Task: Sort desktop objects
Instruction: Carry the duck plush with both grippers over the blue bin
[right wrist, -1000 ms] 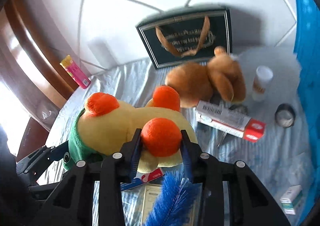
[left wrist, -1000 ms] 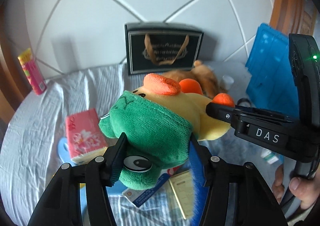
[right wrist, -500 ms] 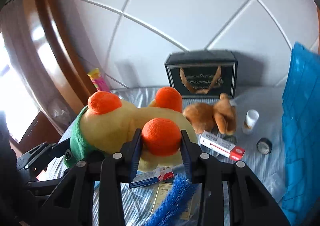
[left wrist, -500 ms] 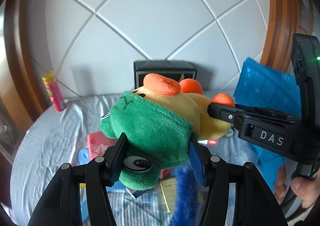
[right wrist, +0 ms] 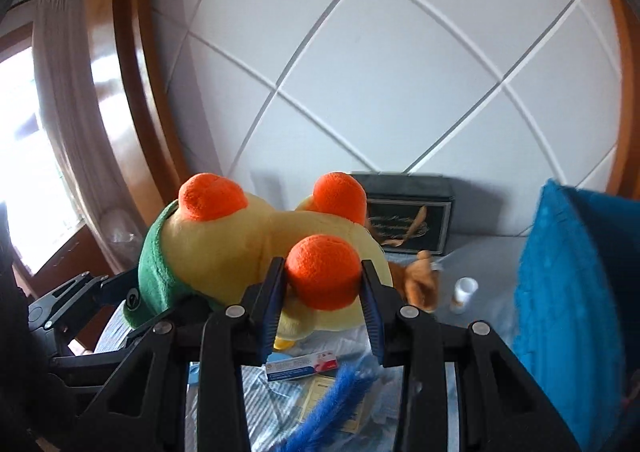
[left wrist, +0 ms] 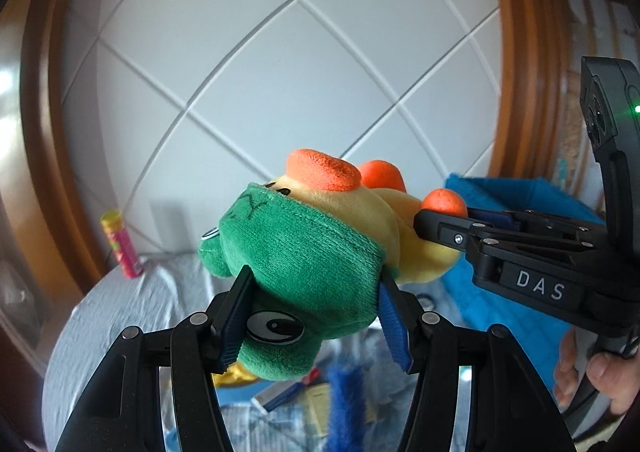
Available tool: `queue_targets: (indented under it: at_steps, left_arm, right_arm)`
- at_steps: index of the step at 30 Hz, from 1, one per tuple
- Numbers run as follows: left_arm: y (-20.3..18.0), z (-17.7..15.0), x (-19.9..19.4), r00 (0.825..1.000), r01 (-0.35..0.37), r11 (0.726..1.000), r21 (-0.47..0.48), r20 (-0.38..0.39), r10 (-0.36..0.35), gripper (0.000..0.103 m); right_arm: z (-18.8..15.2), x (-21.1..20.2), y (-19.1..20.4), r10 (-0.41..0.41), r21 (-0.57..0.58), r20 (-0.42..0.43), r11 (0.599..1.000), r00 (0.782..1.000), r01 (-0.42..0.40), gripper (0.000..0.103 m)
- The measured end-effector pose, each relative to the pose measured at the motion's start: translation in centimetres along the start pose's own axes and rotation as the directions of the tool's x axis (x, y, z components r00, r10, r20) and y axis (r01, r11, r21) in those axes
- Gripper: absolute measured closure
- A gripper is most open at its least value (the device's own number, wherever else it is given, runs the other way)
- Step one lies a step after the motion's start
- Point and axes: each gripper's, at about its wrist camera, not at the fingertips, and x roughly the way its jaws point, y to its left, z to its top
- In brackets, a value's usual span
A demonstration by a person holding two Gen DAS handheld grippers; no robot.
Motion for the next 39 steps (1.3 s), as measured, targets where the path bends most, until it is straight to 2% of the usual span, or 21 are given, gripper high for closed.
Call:
queue_targets:
  at_steps: [5,9,16,23,25,26,28,29,30,31,32,34,39]
  left_arm:
    - [-3.2,2.0,-2.3,0.993,0.091,0.994,0.058,0.064,-0.095,0.045]
    - [-7.1,3.3,-3.2,0.978,0.175,0.979,0.108,0.092,-0.185,0.045]
    - [-17.3,5.1,-2.9,0.938,0.315,0.930,0.188,0.089,-0.336,0.044]
    - [-28.3,6.4,-1.1,0.912,0.376,0.899,0.225,0.080,-0.402,0.046]
    - [-31.2,6.8,-0.4,0.909,0.387,0.894,0.225,0.068,-0.411,0.049]
    - [-32.8,6.9,0.7,0.914,0.385,0.895,0.227,0.041,-0.403,0.056]
    - [-35.9,7.2,2.8,0.923,0.377,0.896,0.233,-0.012,-0.385,0.073]
    - [-37.0,7.2,3.7,0.928,0.367,0.899,0.238,-0.032,-0.370,0.073]
    - [-37.8,7.0,4.3,0.931,0.363,0.901,0.239,-0.045,-0.363,0.072]
    - [-38.5,6.8,4.9,0.935,0.352,0.905,0.239,-0.055,-0.349,0.065]
    - [-39.1,6.5,5.4,0.940,0.341,0.909,0.239,-0.061,-0.336,0.049]
    - [-39.6,6.2,5.8,0.948,0.317,0.919,0.237,-0.052,-0.314,0.029]
    - [-40.5,6.0,6.1,0.960,0.279,0.930,0.239,-0.056,-0.274,0.025]
  right_arm:
    - [0.8,-5.6,-0.8,-0.100,0.022,0.066,0.995,0.993,0.099,0.067]
    - [1.2,-10.3,-2.8,-0.188,0.052,0.094,0.982,0.978,0.184,0.067]
    - [0.7,-17.6,-9.9,-0.326,0.146,0.098,0.939,0.940,0.310,0.067]
    - [0.0,-21.8,-19.6,-0.416,0.193,0.067,0.897,0.907,0.397,0.067]
    - [0.2,-22.2,-22.4,-0.428,0.179,0.053,0.893,0.902,0.413,0.067]
    - [0.3,-22.3,-23.7,-0.430,0.172,0.045,0.893,0.902,0.417,0.067]
    - [0.5,-22.0,-26.8,-0.428,0.166,0.022,0.893,0.904,0.419,0.074]
    - [0.5,-22.0,-28.1,-0.429,0.170,0.010,0.891,0.903,0.421,0.074]
    - [0.5,-22.0,-29.5,-0.429,0.176,-0.002,0.889,0.903,0.422,0.074]
    - [0.4,-22.0,-30.5,-0.424,0.185,-0.013,0.889,0.905,0.419,0.074]
    - [0.1,-22.2,-31.5,-0.422,0.190,-0.017,0.889,0.906,0.418,0.074]
    - [-0.3,-22.4,-33.2,-0.427,0.189,-0.025,0.886,0.904,0.423,0.074]
    - [-1.0,-22.2,-35.5,-0.424,0.205,-0.046,0.882,0.904,0.424,0.074]
